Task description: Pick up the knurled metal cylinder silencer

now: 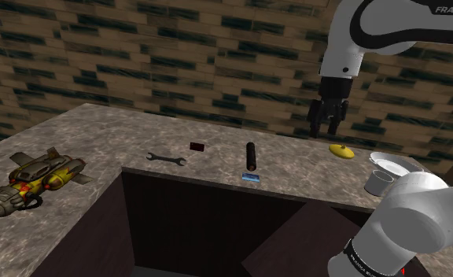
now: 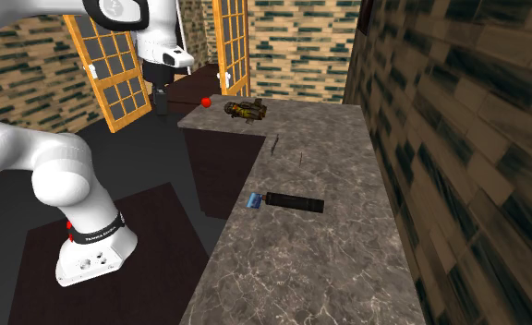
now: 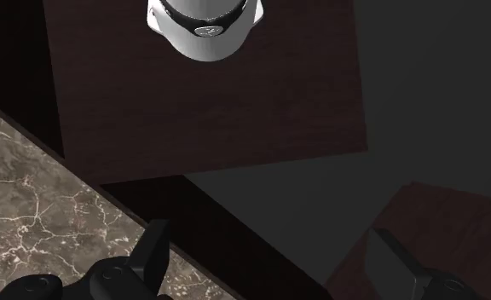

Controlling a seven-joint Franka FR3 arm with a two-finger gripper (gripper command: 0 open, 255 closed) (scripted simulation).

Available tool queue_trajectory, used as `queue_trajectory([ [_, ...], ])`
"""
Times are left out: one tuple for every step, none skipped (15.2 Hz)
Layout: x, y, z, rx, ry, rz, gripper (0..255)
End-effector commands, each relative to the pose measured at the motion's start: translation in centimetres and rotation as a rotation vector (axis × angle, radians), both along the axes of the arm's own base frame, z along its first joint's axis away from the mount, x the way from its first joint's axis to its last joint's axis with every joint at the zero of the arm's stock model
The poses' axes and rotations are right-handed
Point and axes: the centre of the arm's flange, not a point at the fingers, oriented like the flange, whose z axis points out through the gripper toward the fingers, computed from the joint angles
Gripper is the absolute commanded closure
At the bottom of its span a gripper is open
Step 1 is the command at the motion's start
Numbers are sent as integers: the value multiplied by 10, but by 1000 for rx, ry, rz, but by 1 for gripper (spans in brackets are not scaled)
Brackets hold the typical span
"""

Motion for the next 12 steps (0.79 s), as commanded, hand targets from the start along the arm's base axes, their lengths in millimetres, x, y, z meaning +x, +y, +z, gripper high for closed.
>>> queue_trajectory([
  [0,0,0,0,0,0,0],
  [8,-2,-9,-3,-5,-12,0],
  [17,-4,-18,-5,-9,-25,0],
  [25,-7,-27,-8,-14,-37,0],
  [33,-9,-36,-11,-18,-50,0],
  [41,-12,-45,-14,-23,-62,0],
  [50,-15,-54,-16,-28,-75,0],
  [58,-17,-63,-19,-32,-87,0],
  [66,-20,-72,-22,-37,-99,0],
  [75,-24,-80,-25,-41,-112,0],
  [83,-27,-89,-27,-46,-124,0],
  [91,-30,-98,-30,-51,-137,0],
])
